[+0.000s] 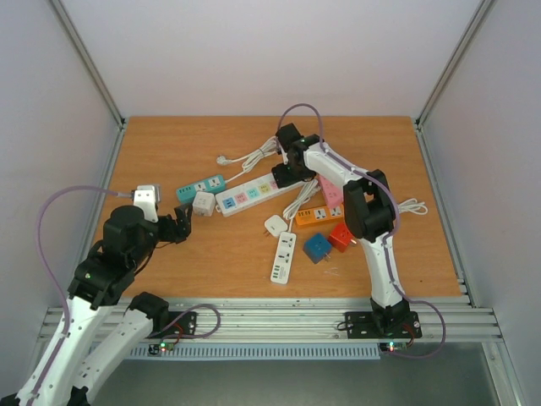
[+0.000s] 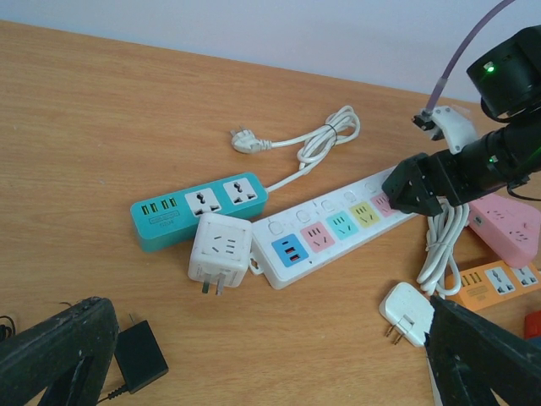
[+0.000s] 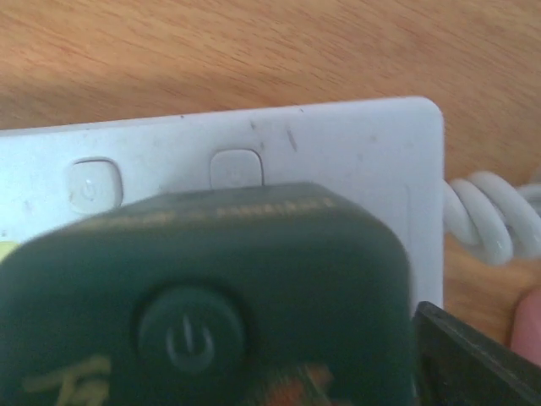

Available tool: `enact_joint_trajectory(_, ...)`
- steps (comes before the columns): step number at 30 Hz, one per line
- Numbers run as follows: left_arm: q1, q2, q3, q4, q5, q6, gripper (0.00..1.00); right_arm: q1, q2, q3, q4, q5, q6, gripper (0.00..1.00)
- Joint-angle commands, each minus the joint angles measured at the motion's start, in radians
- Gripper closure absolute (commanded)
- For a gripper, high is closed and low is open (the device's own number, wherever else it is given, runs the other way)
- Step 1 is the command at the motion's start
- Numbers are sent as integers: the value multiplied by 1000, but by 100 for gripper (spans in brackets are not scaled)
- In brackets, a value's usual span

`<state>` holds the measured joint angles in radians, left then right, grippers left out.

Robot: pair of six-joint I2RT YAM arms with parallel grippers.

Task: Insert the plug

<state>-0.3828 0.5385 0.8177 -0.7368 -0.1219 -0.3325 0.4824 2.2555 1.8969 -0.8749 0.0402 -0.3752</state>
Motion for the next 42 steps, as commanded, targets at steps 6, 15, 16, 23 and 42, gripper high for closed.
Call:
enact_joint_trajectory(6,-2,67,34,-52,11,-42,1,-6,-296,-156,66,-17,110,4)
enact_joint_trajectory(15,-2,284,84,-134,79,-261,9,10,-640,-542,188,-78,335,10)
enact_joint_trajectory(16,-2,314,73,-111,85,-287,11,20,-663,-575,193,-84,342,12)
enact_joint_trajectory(23,-2,633,106,-1,-14,-280,9,85,-844,-796,290,-224,419,17)
enact_joint_trajectory(42,111,1164,359,-11,2,-29,8,92,-909,-973,337,-399,392,21)
